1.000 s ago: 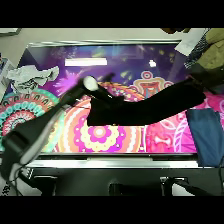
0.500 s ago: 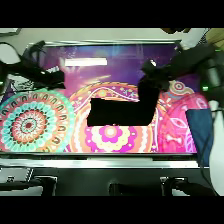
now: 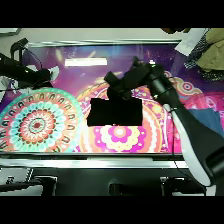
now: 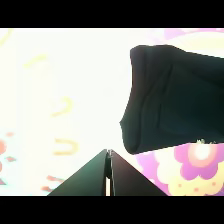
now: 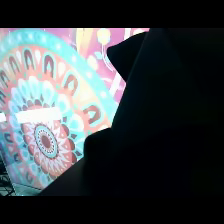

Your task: Fold the clothes and pants, and hang the long-sleeved shirts on hangers.

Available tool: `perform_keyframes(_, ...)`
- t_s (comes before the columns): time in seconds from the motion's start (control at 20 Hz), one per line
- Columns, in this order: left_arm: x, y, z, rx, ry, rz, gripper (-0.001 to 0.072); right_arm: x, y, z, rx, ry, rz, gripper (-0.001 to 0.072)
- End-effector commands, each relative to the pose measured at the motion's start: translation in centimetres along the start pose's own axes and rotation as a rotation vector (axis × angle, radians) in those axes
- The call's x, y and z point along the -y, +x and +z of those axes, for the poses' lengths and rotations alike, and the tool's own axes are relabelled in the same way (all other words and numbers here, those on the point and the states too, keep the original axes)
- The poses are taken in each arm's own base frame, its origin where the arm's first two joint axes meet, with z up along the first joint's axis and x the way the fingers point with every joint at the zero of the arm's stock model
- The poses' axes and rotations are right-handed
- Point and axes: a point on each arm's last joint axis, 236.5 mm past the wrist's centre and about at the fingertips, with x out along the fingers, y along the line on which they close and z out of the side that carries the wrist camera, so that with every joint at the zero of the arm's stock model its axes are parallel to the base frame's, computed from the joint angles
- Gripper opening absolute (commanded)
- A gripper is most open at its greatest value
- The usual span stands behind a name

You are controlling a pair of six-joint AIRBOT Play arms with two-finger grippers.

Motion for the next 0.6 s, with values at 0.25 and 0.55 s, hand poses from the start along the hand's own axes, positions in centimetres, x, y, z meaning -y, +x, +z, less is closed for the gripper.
perform_keyframes(0.25,-0.1,-0.1,0.5,0.021,-0.002,-0.001,0.0019,1.2,6.5,-1.5,-0.055,0.068,-0.015,0.0120)
perform_keyframes(0.55,-0.1,-0.1,0.5,0.020,-0.002,-0.001,0.0019,0.1,4.6,-4.3,-0.163,-0.019,0.010,0.0532)
